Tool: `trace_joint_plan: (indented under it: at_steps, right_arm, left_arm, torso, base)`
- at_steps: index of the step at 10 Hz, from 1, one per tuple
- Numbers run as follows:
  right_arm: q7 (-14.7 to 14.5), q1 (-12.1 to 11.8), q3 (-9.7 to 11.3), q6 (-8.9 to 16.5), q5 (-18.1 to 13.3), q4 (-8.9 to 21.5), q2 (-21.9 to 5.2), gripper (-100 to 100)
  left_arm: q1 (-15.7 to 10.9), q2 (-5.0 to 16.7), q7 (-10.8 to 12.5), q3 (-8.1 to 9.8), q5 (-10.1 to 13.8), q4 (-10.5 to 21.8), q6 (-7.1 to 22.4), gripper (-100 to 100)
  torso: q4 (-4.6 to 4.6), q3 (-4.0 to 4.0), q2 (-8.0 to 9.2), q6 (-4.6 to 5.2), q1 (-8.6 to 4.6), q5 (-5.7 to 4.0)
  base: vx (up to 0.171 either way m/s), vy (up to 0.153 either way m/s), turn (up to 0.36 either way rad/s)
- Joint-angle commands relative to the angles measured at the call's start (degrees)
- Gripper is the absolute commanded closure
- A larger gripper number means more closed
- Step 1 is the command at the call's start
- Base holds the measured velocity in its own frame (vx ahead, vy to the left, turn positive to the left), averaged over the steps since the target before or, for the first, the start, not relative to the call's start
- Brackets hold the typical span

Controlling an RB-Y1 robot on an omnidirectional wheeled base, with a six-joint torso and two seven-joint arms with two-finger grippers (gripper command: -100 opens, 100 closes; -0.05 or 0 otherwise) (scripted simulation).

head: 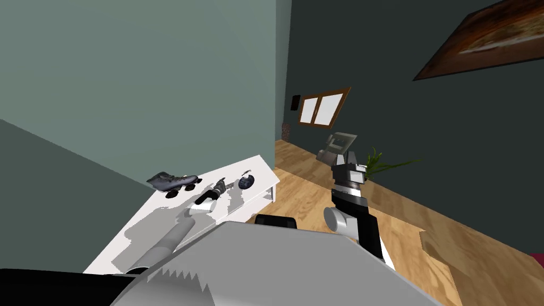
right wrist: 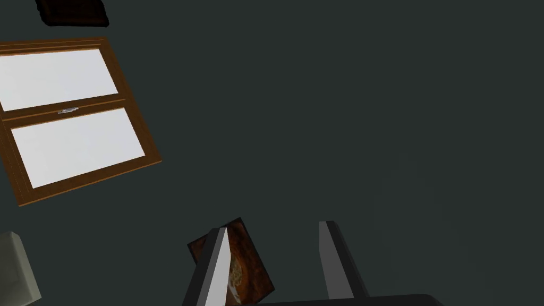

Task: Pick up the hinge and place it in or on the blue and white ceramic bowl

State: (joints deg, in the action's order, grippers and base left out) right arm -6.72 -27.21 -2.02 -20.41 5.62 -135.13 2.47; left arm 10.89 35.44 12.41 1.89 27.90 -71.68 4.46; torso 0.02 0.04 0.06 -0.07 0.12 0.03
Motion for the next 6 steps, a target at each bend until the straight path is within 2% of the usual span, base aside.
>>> trace_joint_plan:
  at_steps: [1, 2, 3, 4, 6]
  right_arm:
    - [0.0, 0.0, 0.0, 0.0, 0.0, 0.0, 0.0, 0]
    - [0.0, 0.01, 0.01, 0.0, 0.0, 0.0, 0.0, 0]
    - [0.0, 0.0, 0.0, 0.0, 0.0, 0.0, 0.0, 0]
    - [0.0, -0.01, 0.0, 0.0, 0.0, 0.0, 0.0, 0]
    - [0.0, 0.0, 0.0, 0.0, 0.0, 0.0, 0.0, 0]
  left_arm:
    - [-0.88, 0.91, 0.43, -0.37, 2.51, 2.86, 2.55, -100]
    - [-0.88, 0.91, 0.43, -0.37, 2.51, 4.71, 2.55, -100]
    - [-0.88, 0.91, 0.43, -0.37, 2.51, 4.97, 2.55, -100]
    - [-1.95, 1.66, 0.77, -0.66, 4.65, 7.08, 4.94, -100]
    - [-1.95, 1.66, 0.77, -0.66, 4.65, 8.39, 4.94, -100]
  torso:
    - [0.0, 0.0, 0.0, 0.0, 0.0, 0.0]
    - [0.01, 0.0, 0.01, 0.06, 0.01, 0.0]
    - [0.0, 0.0, 0.0, -0.03, 0.03, 0.01]
    - [-0.01, -0.02, -0.04, -0.03, -0.01, 0.0]
    - [-0.01, -0.02, -0.04, -0.01, 0.01, 0.0]
  base:
    - [-0.024, 0.021, -0.31]
    - [-0.017, 0.026, -0.133]
    - [-0.005, 0.013, 0.05]
    - [-0.009, 0.015, -0.207]
    - [-0.009, 0.017, -0.095]
